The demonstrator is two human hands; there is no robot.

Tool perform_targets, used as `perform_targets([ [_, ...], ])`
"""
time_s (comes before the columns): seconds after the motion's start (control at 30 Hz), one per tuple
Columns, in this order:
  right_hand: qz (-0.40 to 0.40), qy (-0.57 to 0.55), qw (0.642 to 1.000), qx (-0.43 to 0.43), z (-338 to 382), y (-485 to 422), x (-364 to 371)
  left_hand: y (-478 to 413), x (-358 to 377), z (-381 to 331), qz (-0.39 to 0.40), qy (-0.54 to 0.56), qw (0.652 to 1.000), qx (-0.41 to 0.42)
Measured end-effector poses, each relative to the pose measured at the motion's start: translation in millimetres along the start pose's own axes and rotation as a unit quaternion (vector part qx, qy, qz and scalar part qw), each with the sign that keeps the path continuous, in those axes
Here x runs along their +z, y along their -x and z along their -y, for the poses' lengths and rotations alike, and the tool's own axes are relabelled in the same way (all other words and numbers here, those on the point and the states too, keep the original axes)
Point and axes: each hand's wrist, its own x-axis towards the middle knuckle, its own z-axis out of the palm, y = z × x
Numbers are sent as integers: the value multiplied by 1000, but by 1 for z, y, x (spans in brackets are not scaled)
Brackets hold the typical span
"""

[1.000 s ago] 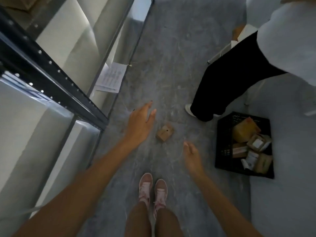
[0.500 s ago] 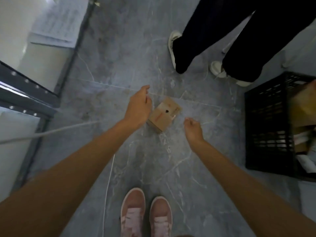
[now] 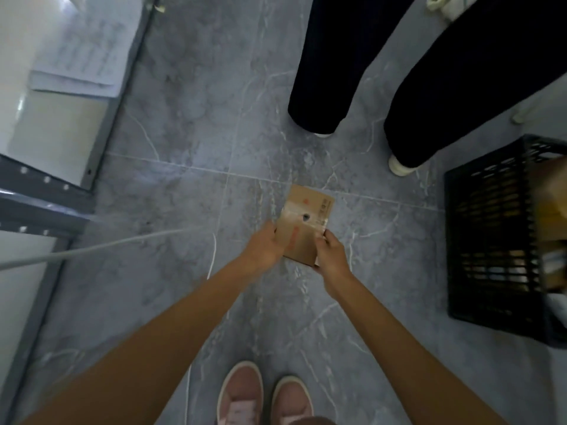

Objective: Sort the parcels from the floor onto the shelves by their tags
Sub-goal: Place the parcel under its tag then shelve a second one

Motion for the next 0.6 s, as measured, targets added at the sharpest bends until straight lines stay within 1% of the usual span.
perform_targets([
  [0.17, 9, 15, 998, -53, 71, 96, -33, 82, -38, -51, -36, 59, 997, 14],
  [0.33, 42, 64, 987, -142, 151, 195, -62, 177, -85, -110, -86, 131, 987, 41],
  [0.47, 57, 89, 973, -203, 220, 277, -78, 254, -134, -155, -133, 111, 981, 88],
  [0.6, 54, 59, 964, -253, 303, 363, -92, 336, -189, -231, -113, 119, 978, 126],
])
